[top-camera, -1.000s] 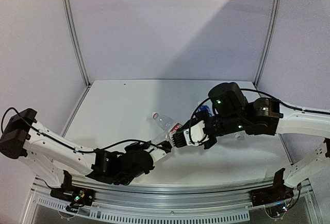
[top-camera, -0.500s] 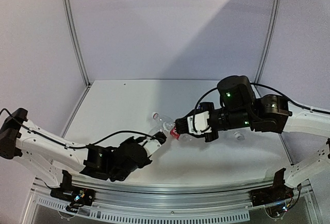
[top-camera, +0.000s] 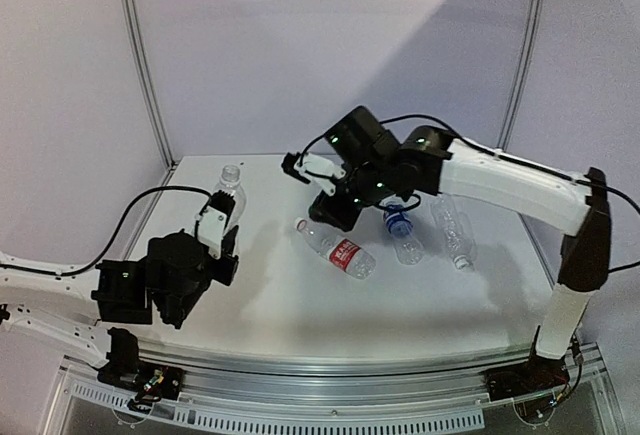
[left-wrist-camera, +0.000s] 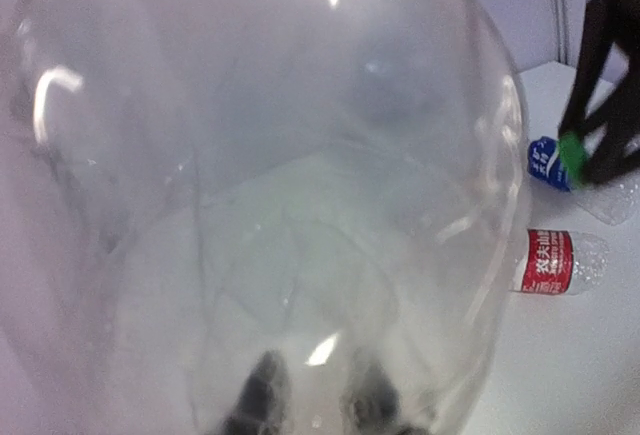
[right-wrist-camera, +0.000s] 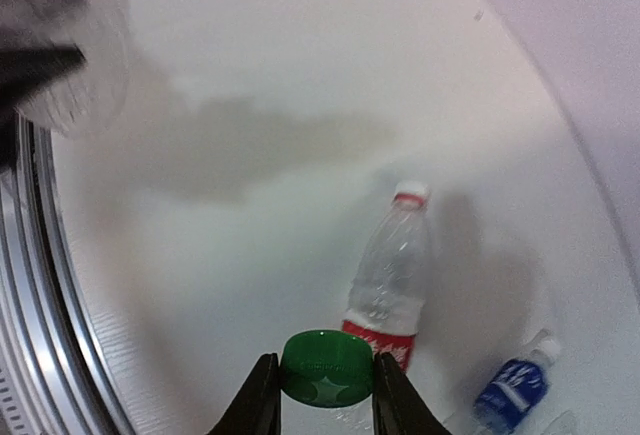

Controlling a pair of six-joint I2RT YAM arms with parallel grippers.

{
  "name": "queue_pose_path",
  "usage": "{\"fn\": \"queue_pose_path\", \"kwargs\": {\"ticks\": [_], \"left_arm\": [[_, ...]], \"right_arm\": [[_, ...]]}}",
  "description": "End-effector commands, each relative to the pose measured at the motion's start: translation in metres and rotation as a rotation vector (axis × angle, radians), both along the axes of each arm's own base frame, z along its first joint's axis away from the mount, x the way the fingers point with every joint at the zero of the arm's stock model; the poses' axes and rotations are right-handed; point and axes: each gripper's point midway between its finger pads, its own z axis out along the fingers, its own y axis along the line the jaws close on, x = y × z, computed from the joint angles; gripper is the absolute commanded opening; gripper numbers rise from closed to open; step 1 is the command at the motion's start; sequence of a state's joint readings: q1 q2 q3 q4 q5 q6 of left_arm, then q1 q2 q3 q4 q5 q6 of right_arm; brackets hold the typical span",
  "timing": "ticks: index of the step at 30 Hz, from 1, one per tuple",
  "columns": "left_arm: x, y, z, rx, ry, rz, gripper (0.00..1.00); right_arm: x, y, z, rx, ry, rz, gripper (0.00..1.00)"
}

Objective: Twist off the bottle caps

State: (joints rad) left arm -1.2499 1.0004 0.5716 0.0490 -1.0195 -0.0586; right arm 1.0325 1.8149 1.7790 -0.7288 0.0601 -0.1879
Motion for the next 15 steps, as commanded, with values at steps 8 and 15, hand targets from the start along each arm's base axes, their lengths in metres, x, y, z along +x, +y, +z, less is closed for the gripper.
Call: {"fn": "queue_pose_path", "kwargs": {"ticks": [8,15], "left_arm": [[-0.006,0.044,0.021,-0.193,-0.053,0.078,0.1],[-0.006,0.043,0.019,-0.177,-0.051,0.083,0.11]], "right_arm": [[-0.028,0.001,-0.167,-0.387,0.513,-0.087,0.07],[-0.04,-0.001,-0.196,-0.43,0.595,-0.115,0.08]]}}
